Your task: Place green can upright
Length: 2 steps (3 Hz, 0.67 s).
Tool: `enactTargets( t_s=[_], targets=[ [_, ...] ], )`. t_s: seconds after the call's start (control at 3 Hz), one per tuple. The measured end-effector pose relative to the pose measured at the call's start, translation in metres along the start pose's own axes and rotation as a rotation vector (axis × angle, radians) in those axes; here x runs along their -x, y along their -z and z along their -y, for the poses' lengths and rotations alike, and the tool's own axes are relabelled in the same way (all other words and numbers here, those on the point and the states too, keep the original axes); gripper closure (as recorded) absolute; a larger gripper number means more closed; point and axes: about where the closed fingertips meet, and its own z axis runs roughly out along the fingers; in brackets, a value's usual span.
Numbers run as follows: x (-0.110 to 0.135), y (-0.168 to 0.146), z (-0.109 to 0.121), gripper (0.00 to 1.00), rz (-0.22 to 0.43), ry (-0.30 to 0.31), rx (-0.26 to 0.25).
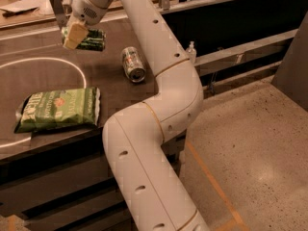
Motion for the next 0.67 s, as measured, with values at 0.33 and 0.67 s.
enactTargets(
  t_s=[0.33,0.67],
  targets=[
    [0.0028,-0.0043,0.0054,1.00,0.006,-0.001,-0.017],
    [-0.0016,-0.0037,0.0115,1.00,0.003,-0.019,-0.044]
  ],
)
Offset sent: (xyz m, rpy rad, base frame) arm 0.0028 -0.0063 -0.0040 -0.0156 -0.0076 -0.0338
